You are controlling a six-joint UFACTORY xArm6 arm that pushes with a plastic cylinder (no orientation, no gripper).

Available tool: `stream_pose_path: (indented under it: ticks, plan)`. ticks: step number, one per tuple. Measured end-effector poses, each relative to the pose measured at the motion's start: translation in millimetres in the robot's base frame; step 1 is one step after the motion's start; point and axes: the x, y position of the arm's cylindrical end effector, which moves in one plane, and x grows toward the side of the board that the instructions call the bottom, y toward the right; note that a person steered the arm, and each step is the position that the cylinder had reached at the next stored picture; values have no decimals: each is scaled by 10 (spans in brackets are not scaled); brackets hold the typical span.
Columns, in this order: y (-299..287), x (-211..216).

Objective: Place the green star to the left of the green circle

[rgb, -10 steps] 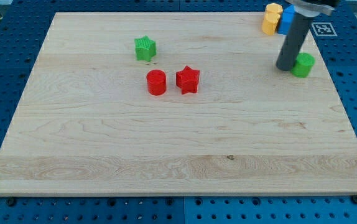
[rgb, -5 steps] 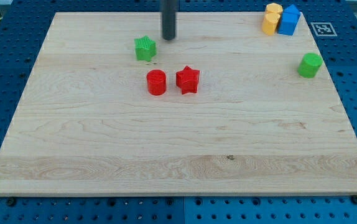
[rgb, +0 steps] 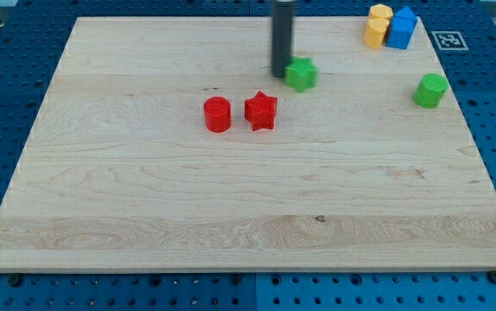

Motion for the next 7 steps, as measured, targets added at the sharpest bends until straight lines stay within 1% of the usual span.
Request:
stream_pose_path:
  ticks: [1,4,5,6,7]
  plan:
    - [286,0]
    - [236,79]
    - [-3,89]
    - [-11,228]
    - [243,364]
